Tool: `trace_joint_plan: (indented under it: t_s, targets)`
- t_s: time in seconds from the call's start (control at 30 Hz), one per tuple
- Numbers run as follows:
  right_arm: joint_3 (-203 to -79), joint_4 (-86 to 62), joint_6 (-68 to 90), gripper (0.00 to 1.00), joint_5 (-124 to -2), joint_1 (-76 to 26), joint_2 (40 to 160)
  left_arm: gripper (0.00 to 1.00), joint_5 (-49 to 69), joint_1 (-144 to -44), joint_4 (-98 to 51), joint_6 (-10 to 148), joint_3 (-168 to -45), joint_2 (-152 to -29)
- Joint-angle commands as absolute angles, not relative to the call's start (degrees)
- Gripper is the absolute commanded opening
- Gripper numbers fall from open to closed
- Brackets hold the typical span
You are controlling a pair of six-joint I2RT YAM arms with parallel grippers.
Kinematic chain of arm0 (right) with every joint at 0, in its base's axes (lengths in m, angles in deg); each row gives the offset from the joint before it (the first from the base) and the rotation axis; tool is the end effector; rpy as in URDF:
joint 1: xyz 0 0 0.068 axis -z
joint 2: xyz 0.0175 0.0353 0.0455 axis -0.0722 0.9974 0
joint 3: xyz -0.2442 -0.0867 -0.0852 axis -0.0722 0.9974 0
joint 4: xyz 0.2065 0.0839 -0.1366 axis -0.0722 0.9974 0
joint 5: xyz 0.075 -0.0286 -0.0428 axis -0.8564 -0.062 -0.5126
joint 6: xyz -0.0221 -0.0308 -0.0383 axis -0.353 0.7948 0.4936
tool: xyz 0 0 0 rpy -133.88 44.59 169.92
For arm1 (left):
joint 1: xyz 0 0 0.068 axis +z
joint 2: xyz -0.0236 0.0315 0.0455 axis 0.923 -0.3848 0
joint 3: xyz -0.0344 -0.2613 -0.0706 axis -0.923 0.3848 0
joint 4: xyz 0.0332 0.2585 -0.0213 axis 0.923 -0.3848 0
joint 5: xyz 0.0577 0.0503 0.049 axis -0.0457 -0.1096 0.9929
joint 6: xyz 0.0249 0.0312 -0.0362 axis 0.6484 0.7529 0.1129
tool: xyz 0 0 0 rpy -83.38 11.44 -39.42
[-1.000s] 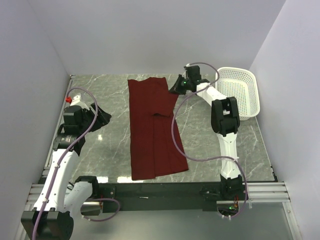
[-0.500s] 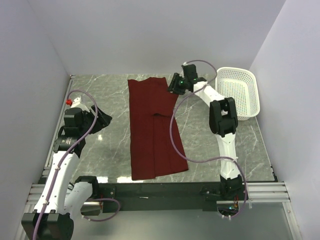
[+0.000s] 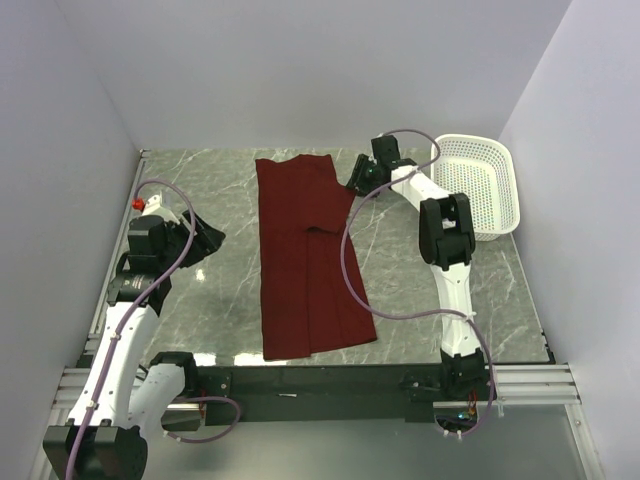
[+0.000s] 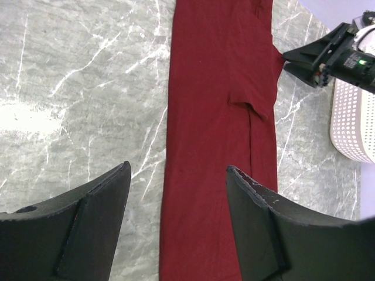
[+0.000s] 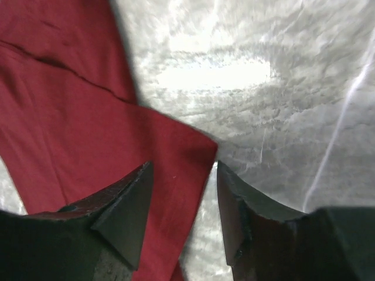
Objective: Fold and stack the t-shirts
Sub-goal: Fold the tshirt
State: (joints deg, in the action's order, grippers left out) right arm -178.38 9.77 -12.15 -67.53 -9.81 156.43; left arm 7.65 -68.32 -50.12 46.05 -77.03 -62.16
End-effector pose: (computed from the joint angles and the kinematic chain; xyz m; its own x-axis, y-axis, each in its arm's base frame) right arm 0.5192 0.1369 0.1646 -0.8046 0.3008 -0.5120 0.0239 0.8779 0.4782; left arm 0.1828 -0.0094 0.2976 -0.4909 -0.5498 -0.6758 -0.1265 0.8125 -0.5691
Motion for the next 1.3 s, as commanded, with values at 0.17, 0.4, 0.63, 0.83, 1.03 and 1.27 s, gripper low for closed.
trace_joint_plan:
  t_s: [0.17,0.4,0.63,0.83,1.03,1.27]
  targets:
    - [-180.26,9.64,-14.36,0.47,-70.99,-9.57,159.54,0.72,6.29,-68.07,-48.02,45.0,-76.74,-61.91]
    - [-179.12,7.97,-15.77,0.24,-73.8,-9.13,159.72,0.72,6.29,-68.07,-48.28,44.92,-77.09,-61.91]
    - [-176.49,4.8,-16.56,0.03,-75.82,-7.11,156.56,0.72,6.12,-68.07,-47.93,44.65,-76.65,-61.73]
    - [-173.5,1.38,-16.74,0.0,-78.73,-6.67,152.18,0.71,6.12,-68.07,-48.19,44.91,-77.0,-61.56]
    - [-173.93,0.84,-14.63,0.0,-78.73,-8.95,149.26,0.71,6.2,-68.07,-48.46,44.92,-77.0,-61.38]
    - [-181.21,6.28,-9.19,0.0,-76.53,-17.12,151.89,0.71,6.29,-68.07,-48.98,45.09,-77.09,-60.94]
